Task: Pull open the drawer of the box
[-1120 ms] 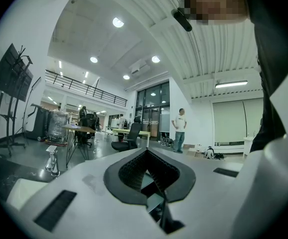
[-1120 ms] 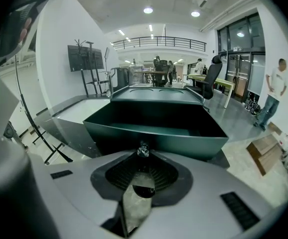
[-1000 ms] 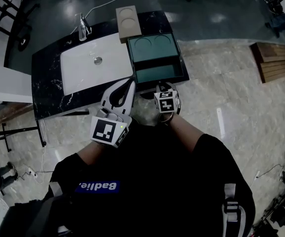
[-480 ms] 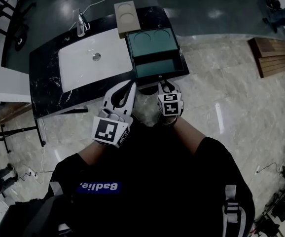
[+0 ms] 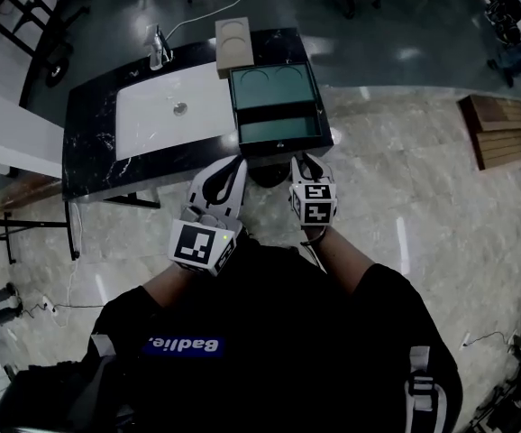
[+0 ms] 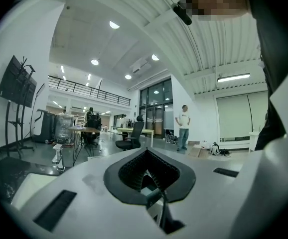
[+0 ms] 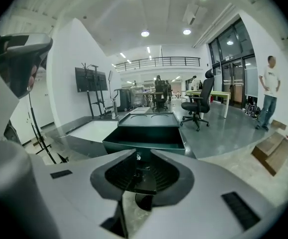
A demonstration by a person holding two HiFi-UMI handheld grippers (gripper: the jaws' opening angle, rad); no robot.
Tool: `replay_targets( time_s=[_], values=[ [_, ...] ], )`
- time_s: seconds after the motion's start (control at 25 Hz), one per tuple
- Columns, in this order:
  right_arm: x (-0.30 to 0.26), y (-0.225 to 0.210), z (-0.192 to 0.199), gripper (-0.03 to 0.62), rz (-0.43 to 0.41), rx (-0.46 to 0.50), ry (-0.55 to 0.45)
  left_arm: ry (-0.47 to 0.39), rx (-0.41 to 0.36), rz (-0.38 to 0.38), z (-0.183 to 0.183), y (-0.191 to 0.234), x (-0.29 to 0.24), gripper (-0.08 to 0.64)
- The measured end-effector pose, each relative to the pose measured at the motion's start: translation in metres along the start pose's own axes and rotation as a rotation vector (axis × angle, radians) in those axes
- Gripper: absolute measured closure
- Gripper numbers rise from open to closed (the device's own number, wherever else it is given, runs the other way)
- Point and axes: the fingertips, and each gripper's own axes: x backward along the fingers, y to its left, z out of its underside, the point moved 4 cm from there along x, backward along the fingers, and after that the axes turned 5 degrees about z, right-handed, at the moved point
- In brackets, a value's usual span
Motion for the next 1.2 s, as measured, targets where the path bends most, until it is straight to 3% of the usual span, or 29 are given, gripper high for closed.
replay_targets(
  time_s=[0.48, 0.68, 0.92, 1.2],
  values=[
    [0.079, -0.022, -0.013, 0.517, -0.150, 0.004, -0.153, 0.056, 0.010, -0.170, 0.010, -0.090, 0.023, 0.568],
    [0.105, -0.019, -0.018, 0.517, -0.171, 0.016, -0.194, 0.048, -0.014, -0.177, 0.006, -0.105, 0.030, 0.568],
    [0.133, -0.009, -0.046, 0.517, -0.137, 0.068, -0.277, 0.036, -0.028, -0.170, -0.001, -0.097, 0.036, 0.568],
    [0.186, 0.033, -0.081, 0.517, -0.161, 0.122, -0.408, 0.020, -0.047, -0.121, -0.009, -0.095, 0.050, 0.568]
  ],
)
